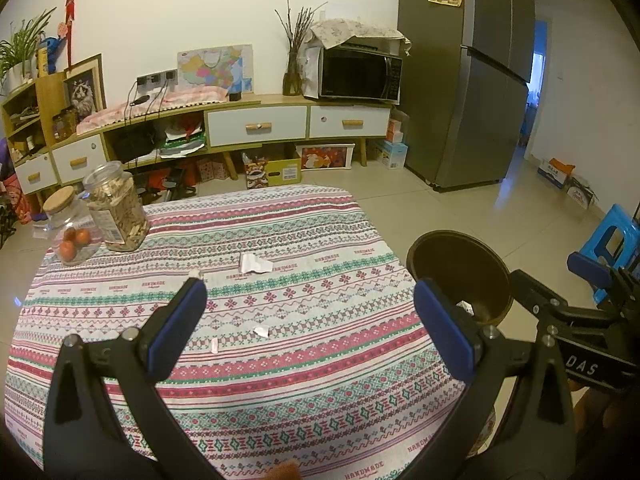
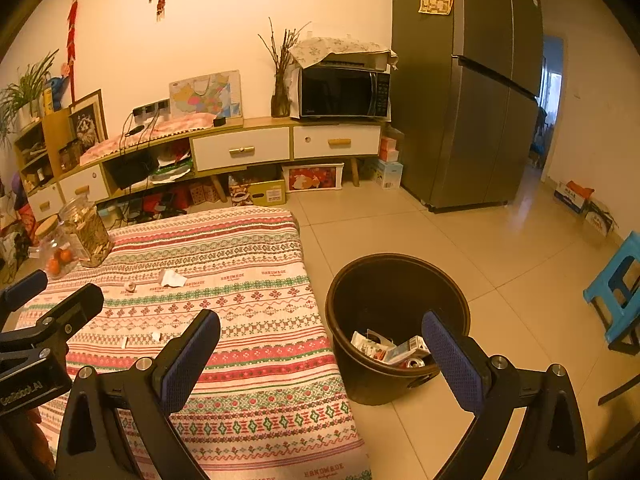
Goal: Collect trash
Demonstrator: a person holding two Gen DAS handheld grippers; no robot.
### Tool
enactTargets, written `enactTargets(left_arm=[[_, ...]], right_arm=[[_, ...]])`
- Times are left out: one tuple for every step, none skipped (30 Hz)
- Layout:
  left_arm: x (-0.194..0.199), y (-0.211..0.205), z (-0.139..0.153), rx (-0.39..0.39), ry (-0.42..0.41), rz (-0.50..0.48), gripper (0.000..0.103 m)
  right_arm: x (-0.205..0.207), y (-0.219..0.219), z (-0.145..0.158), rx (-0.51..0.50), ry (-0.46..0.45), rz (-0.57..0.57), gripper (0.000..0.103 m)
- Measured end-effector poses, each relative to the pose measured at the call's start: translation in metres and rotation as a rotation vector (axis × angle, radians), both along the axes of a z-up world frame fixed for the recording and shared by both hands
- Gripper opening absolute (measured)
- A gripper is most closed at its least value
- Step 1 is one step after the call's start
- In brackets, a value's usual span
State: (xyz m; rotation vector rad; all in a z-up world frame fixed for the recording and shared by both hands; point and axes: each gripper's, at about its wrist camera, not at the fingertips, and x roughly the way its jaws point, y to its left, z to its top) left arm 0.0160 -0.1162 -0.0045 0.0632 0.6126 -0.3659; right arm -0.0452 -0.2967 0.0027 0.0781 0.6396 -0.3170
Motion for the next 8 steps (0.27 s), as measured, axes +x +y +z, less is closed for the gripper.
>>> enactTargets(left_arm=[[-0.0001, -0.0002, 0.0, 0.0, -0.001, -0.001, 0.103], [-0.0002, -0.0004, 0.0001, 0.0, -0.002, -0.004, 0.103], [-0.0004, -0.0006, 0.0003, 0.0, -0.004, -0.007, 0.103], [-0.0011, -0.0008, 0.0005, 0.0, -0.006, -0.011, 0.103], [-0.0012, -0.0006, 0.0006, 0.002, -0.008, -0.011, 0.103], [-0.001, -0.0002, 0.0007, 0.002, -0.009, -0.007, 0.103], [-0.0004, 0.0, 0.0006, 0.001, -0.007, -0.009, 0.103], [0.0013, 0.0001, -0.0001, 0.001, 0.003, -0.014, 0.103]], right_arm=[[-0.0001, 0.0005, -0.0001, 0.0, 0.0, 0.0, 0.102], [0.0, 0.0001, 0.0001, 0.0, 0.0, 0.001, 0.102], [0.0001, 0.0, 0.0001, 0.0, 0.0, 0.001, 0.102], [0.0, 0.0003, -0.0001, -0.001, 0.0, 0.001, 0.102], [0.0002, 0.0003, 0.0, 0.0, -0.001, 0.0, 0.102], [0.0002, 0.0003, 0.0001, 0.0, 0.0, 0.0, 0.102], [0.0002, 0.0003, 0.0, 0.001, 0.0, 0.0, 0.102], [0.0004, 0.0005, -0.0006, 0.001, 0.002, 0.001, 0.102]])
